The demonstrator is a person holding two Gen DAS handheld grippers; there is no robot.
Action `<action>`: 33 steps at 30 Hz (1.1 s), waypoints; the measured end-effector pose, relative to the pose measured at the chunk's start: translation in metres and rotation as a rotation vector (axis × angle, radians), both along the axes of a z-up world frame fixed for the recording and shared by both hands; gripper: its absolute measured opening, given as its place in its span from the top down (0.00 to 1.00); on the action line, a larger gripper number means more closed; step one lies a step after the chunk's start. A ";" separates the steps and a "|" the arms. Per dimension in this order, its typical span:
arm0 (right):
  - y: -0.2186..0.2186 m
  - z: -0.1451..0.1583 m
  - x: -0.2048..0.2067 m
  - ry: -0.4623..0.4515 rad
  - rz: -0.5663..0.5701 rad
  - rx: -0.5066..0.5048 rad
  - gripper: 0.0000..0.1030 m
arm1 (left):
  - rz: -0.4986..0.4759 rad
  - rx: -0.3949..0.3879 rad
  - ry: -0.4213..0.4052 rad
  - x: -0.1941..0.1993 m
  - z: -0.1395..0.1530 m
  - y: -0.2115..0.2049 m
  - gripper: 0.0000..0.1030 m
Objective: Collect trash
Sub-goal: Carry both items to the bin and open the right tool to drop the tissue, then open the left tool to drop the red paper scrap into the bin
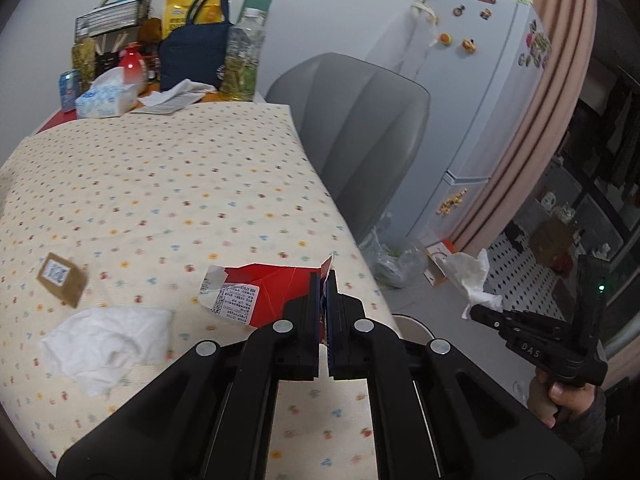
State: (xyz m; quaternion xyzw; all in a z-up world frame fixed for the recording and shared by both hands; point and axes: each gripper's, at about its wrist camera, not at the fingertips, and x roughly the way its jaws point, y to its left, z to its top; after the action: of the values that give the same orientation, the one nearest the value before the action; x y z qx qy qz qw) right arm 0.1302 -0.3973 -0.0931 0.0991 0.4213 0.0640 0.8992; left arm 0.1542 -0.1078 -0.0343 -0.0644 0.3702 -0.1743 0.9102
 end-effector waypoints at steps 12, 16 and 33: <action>-0.065 -0.062 0.006 0.113 -0.109 0.053 0.78 | -0.108 0.033 0.055 0.020 -0.017 -0.070 0.97; -0.078 -0.088 0.011 0.159 -0.137 0.064 0.55 | -0.148 0.051 0.072 0.024 -0.023 -0.096 0.97; -0.166 -0.105 -0.032 0.167 -0.301 0.109 0.40 | -0.368 0.094 0.155 0.026 -0.052 -0.223 0.97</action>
State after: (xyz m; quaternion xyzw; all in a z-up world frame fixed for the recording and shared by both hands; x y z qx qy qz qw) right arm 0.0984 -0.5629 -0.1977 0.2147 0.4710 -0.0568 0.8537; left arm 0.1804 -0.3312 -0.0864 0.0336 0.4522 -0.3146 0.8339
